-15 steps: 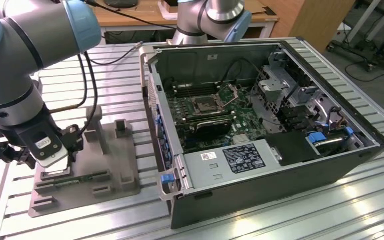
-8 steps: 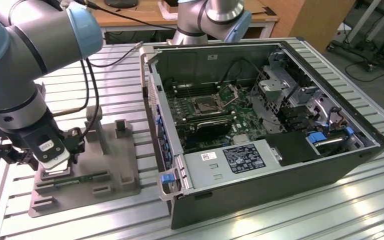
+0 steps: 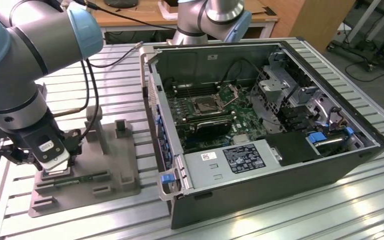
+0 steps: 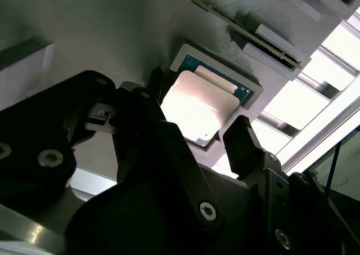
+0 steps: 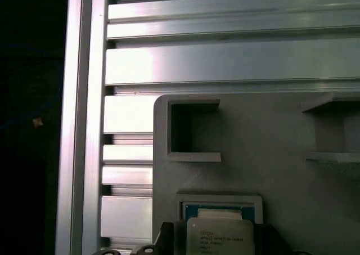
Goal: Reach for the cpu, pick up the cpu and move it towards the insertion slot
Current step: 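Pick up the cpu and move it towards the insertion slot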
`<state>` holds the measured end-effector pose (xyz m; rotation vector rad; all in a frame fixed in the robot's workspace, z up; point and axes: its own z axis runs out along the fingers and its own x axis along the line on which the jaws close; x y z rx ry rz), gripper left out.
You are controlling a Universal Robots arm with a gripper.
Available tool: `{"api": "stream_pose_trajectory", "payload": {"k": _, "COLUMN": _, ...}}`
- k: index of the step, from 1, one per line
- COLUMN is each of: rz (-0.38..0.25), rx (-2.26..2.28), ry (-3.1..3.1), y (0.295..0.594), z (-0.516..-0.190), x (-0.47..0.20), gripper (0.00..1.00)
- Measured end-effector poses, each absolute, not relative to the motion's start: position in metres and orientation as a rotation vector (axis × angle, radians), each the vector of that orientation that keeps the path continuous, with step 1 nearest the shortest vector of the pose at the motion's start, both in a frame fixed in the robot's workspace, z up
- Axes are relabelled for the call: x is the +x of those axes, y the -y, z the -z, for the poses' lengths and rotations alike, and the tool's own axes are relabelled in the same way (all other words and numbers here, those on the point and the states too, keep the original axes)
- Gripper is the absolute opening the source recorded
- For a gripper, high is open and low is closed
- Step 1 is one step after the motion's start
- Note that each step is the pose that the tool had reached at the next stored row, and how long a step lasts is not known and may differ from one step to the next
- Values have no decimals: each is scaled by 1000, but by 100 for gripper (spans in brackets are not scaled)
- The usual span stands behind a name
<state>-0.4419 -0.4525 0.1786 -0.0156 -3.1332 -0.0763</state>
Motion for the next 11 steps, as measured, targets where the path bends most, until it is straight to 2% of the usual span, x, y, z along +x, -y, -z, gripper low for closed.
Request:
{"api": "stream_pose_trajectory", "payload": {"k": 1, "rz": 76, "rx": -16, "ry": 3133, "y": 453, "z": -179, "x": -442, "gripper": 70}}
{"api": "stream_pose_trajectory", "payload": {"k": 4, "rz": 76, "rx": -16, "ry": 3133, "y": 453, "z": -179, "x": -442, "gripper": 69}}
{"api": "stream_pose_trajectory", "payload": {"k": 6, "rz": 76, "rx": -16, "ry": 3133, "y": 453, "z": -179, "x": -442, "gripper": 56}}
{"api": "stream_pose_trajectory", "payload": {"k": 11, "rz": 76, "rx": -17, "ry": 3133, "y": 453, "z": -179, "x": -442, "gripper": 55}}
